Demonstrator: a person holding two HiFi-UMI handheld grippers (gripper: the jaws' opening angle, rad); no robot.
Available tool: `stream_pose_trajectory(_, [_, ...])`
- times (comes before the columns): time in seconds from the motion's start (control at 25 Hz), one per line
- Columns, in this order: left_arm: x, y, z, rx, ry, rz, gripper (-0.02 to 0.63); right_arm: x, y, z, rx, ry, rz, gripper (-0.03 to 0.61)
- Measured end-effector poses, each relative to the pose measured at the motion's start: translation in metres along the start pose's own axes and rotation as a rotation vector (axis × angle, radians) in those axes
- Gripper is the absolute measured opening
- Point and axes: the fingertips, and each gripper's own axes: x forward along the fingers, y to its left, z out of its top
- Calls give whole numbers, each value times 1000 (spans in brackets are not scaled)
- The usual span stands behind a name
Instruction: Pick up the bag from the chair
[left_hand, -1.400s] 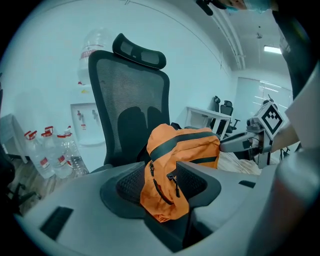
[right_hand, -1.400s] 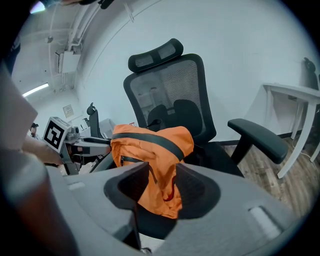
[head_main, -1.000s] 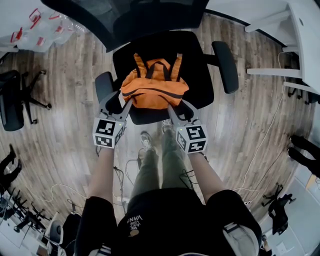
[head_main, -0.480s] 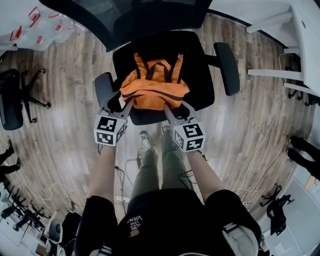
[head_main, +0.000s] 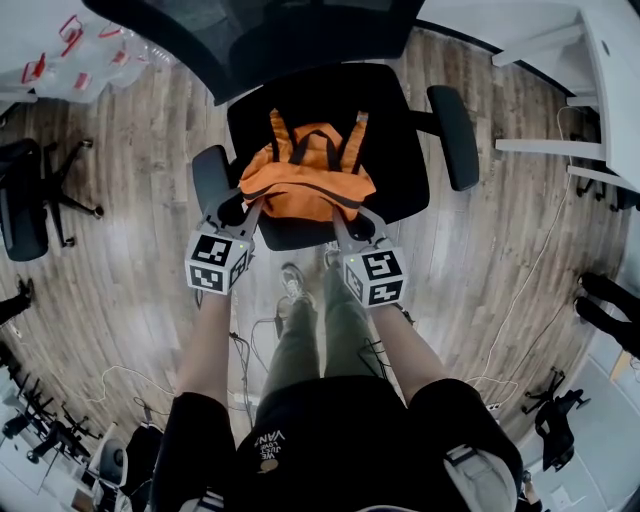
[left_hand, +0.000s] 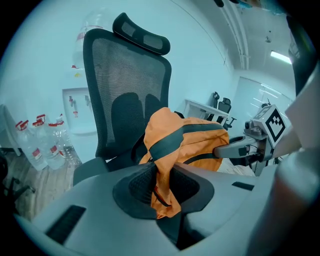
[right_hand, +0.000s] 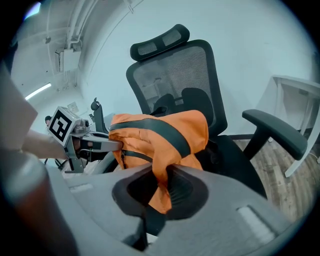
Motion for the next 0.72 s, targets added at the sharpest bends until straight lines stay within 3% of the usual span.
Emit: stream_pose_trajectory(0.72, [-37,-13,29,-13,-31,-1,49,-30,22,38,-52,-40,6,17])
